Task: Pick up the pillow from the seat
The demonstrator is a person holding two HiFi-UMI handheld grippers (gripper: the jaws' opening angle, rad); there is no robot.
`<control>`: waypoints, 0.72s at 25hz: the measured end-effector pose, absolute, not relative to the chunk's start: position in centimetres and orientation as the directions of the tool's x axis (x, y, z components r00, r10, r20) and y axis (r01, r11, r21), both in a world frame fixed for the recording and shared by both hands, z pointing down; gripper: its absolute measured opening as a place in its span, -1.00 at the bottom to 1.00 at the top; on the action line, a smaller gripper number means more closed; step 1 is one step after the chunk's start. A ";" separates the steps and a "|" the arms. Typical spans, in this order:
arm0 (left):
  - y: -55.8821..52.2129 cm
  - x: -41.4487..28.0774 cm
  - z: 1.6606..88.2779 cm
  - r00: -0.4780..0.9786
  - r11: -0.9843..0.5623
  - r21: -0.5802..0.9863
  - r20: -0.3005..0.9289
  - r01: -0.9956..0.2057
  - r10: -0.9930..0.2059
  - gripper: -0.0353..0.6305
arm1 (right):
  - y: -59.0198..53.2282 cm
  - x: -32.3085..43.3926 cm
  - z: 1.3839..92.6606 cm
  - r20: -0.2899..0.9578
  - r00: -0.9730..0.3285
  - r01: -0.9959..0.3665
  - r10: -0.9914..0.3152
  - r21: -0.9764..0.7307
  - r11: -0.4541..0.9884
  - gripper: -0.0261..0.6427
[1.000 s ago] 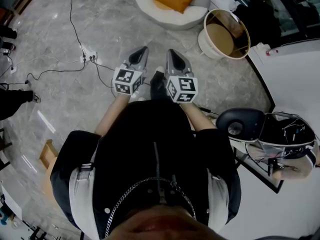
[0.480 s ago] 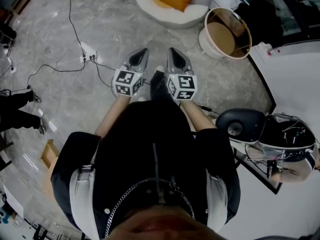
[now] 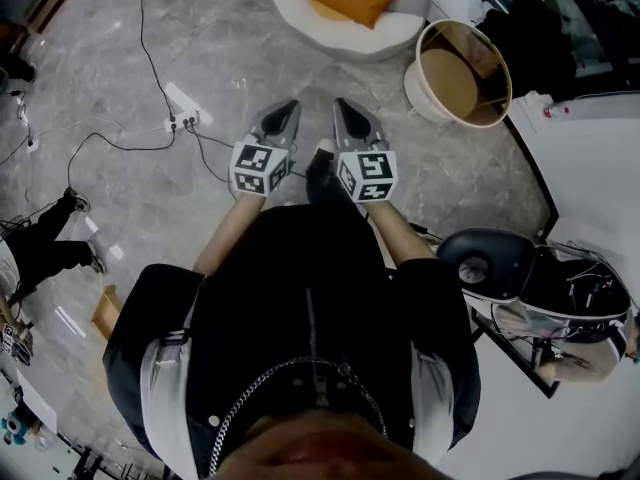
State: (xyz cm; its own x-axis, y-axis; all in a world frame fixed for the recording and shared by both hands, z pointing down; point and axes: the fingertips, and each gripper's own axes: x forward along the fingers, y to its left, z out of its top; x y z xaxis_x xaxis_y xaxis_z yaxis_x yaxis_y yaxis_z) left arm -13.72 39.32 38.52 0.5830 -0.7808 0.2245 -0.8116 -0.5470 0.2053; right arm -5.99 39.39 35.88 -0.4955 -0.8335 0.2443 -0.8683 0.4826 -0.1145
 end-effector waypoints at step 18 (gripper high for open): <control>22.7 -8.7 37.2 0.589 -0.562 0.177 0.208 -0.808 -0.781 -0.87 | 24.0 -1.1 36.6 0.289 -0.480 -0.874 -0.828 -0.075 0.480 -0.91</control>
